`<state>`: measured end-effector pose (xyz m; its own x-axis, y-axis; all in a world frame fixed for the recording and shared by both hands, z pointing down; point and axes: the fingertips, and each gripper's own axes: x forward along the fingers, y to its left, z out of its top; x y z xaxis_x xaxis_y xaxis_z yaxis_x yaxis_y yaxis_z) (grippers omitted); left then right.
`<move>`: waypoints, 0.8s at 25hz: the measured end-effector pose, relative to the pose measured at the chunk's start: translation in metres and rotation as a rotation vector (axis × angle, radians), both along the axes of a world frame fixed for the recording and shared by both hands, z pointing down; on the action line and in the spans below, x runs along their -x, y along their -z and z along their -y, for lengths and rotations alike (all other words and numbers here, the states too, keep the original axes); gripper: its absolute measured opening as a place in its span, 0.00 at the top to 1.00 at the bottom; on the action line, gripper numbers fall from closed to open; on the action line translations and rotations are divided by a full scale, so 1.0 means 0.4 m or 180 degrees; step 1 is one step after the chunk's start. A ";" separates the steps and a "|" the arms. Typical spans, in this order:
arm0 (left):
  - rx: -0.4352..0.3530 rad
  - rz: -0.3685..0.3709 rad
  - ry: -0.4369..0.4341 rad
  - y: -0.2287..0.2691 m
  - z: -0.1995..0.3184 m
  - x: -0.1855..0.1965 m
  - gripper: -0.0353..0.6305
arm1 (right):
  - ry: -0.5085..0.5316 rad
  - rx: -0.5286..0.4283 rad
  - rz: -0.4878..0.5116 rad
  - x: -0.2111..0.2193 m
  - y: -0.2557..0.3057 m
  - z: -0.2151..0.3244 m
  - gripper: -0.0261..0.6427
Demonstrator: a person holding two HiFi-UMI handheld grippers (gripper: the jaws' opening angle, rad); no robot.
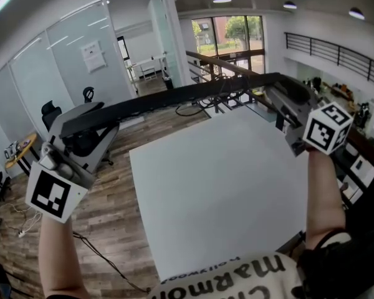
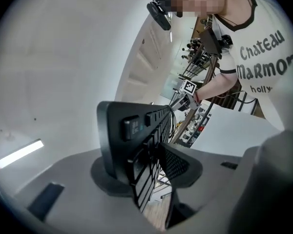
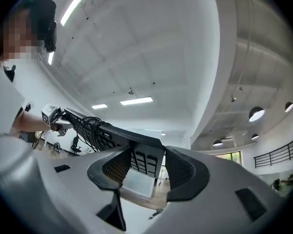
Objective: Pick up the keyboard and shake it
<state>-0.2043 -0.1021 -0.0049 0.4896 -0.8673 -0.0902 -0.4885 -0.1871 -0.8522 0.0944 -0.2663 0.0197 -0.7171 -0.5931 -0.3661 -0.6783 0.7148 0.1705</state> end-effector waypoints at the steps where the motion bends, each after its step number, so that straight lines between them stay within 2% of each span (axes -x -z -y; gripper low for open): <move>1: 0.0009 -0.0051 -0.0016 0.001 0.003 -0.002 0.71 | -0.0006 -0.0021 0.0034 -0.003 0.007 0.001 0.62; 4: -0.0001 -0.0186 -0.0085 0.005 0.006 -0.012 0.71 | 0.0047 -0.0115 0.0221 -0.017 0.032 -0.008 0.62; 7: -0.0014 -0.0238 -0.0127 0.005 0.004 -0.015 0.71 | 0.0097 -0.0132 0.0230 -0.020 0.031 -0.008 0.61; 11: 0.0009 -0.0224 -0.0154 0.005 0.006 -0.012 0.71 | 0.0081 -0.0004 -0.0075 -0.008 -0.014 0.017 0.54; 15: 0.0044 -0.0276 -0.0192 0.000 0.017 -0.020 0.71 | -0.0024 0.0128 -0.0433 0.030 -0.080 0.059 0.53; 17: 0.0076 -0.0277 -0.0233 -0.002 0.019 -0.024 0.71 | -0.0130 0.0112 -0.0484 0.041 -0.092 0.074 0.53; 20: 0.0116 -0.0282 -0.0288 -0.003 0.020 -0.027 0.71 | -0.0181 0.0058 -0.0345 0.034 -0.079 0.076 0.53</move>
